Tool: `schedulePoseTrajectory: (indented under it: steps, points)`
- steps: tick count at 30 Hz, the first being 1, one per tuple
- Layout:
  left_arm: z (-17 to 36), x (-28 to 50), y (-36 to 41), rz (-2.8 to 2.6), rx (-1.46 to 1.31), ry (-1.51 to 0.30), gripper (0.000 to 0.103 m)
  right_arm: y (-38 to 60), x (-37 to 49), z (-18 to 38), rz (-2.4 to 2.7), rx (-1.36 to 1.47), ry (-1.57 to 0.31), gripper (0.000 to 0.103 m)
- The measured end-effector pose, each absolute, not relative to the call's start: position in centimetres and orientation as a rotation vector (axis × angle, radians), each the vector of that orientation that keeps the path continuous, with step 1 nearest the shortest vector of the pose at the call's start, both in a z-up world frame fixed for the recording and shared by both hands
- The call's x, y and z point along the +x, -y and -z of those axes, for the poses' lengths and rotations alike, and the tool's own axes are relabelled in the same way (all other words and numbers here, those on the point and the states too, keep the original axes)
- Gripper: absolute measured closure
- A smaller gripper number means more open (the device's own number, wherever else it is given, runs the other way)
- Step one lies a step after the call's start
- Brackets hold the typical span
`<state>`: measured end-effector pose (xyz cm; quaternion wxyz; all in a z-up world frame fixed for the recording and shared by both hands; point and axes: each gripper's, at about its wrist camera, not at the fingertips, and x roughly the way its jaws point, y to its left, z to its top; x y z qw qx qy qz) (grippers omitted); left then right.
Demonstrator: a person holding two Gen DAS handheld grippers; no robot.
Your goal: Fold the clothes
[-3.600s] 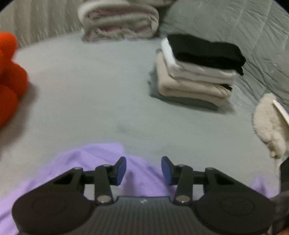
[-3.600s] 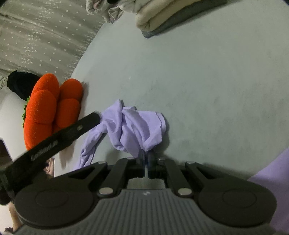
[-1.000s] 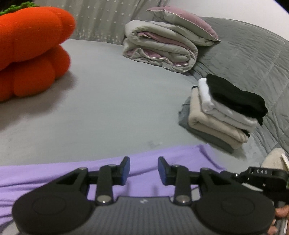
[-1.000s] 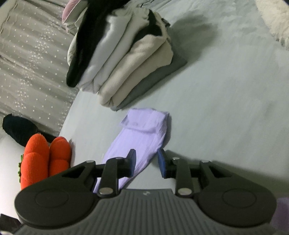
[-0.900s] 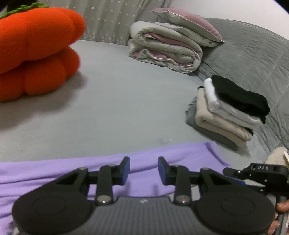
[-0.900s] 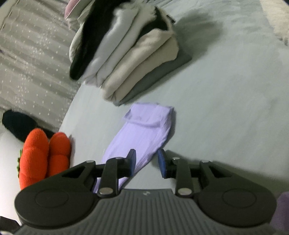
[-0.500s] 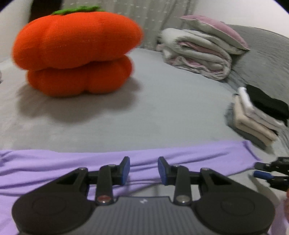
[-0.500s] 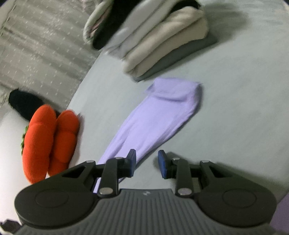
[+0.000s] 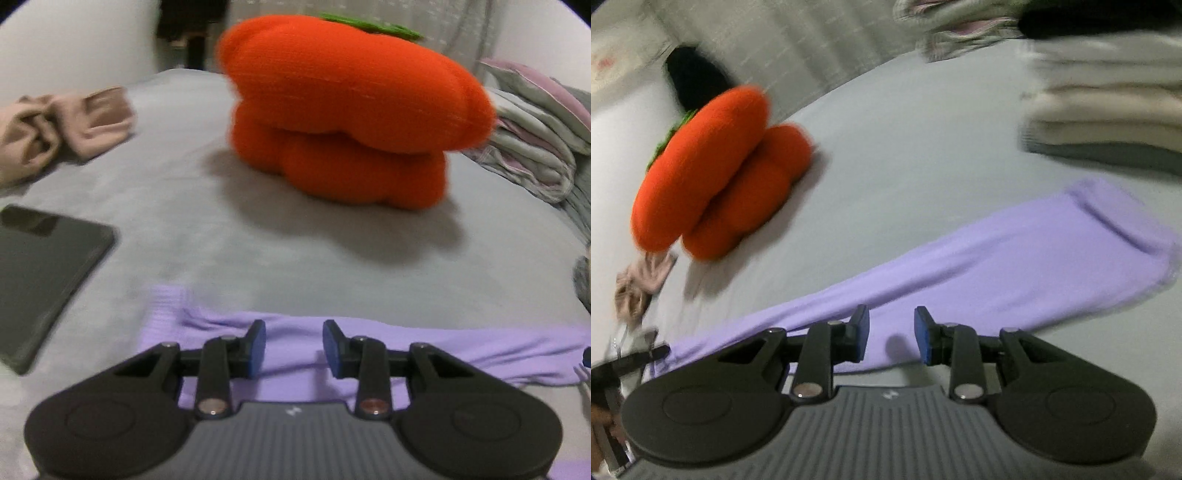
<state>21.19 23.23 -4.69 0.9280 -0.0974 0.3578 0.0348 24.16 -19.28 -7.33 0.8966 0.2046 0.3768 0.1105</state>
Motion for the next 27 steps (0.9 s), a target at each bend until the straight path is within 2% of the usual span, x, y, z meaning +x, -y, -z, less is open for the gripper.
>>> schedulePoseTrajectory:
  steps: [8, 16, 19, 23, 25, 27]
  points:
    - [5.6, 20.0, -30.0, -0.152, -0.257, -0.719, 0.069, 11.8, 28.2, 7.5, -0.352, 0.168, -0.784, 0.071]
    - [6.5, 21.1, -31.6, -0.057, -0.306, -0.717, 0.070, 9.9, 29.7, 8.2, -0.399, -0.038, -0.799, 0.071]
    - [7.0, 21.8, -31.8, -0.056, -0.311, -0.720, 0.077, 9.5, 29.8, 8.3, -0.422, -0.107, -0.808, 0.071]
    - [7.2, 22.0, -31.8, -0.053, -0.301, -0.714, 0.080, 8.8, 29.8, 8.3, -0.443, -0.183, -0.811, 0.077]
    - [7.2, 21.8, -31.7, -0.054, -0.292, -0.707, 0.082, 8.7, 30.0, 8.2, -0.454, -0.197, -0.814, 0.092]
    - [7.1, 21.6, -31.6, -0.059, -0.280, -0.692, 0.089, 8.5, 29.8, 8.2, -0.464, -0.210, -0.813, 0.100]
